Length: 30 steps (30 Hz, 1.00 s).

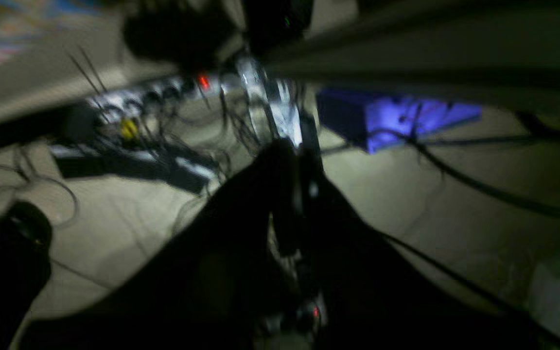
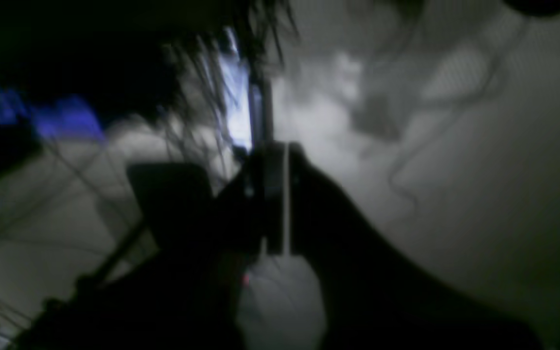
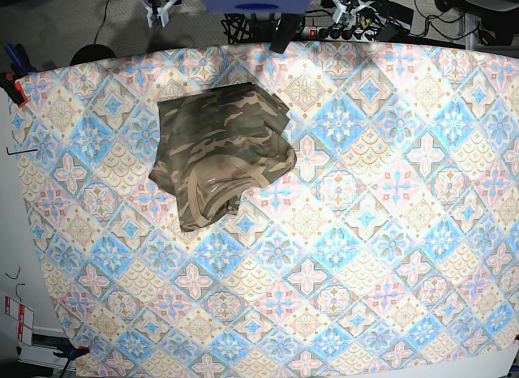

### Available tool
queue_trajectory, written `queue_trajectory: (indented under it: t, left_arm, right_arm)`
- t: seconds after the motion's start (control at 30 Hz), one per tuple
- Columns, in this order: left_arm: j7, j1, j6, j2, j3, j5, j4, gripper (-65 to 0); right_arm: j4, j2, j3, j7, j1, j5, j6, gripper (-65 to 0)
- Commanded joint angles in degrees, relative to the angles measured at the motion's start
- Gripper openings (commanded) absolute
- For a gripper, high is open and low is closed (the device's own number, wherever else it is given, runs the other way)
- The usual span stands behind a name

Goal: Fold the T-shirt properly

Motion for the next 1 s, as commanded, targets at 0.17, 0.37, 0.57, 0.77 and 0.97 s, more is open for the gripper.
queue_trajectory:
  t: [0.17, 0.37, 0.57, 0.77, 0.97]
  left_arm:
    - [3.5, -3.3, -0.2, -1.0, -0.3, 0.1, -3.2, -65.0]
    - [4.4, -9.3, -0.2, -5.2, 0.0, 0.2, -15.9, -65.0]
    - [2.7, -16.4, 0.1, -9.4, 0.2, 0.2, -32.4, -65.0]
    - [-1.2, -20.2, 12.2, -10.5, 0.2, 6.5, -41.3, -65.0]
    - [-1.2, -23.3, 25.0, -10.6, 0.2, 9.9, -45.2, -65.0]
  right_arm:
    - [-13.8, 0.3, 0.2, 3.4, 5.6, -0.1, 0.3, -63.2]
    - [-30.0, 1.5, 0.1, 8.9, 13.1, -0.2, 0.3, -63.2]
    - [-45.4, 2.8, 0.1, 15.4, 20.4, -0.2, 0.3, -63.2]
    - [-55.2, 3.9, 0.1, 18.9, 25.6, -0.2, 0.3, -63.1]
    - [-55.7, 5.1, 0.1, 18.6, 26.5, -0.2, -3.7, -63.1]
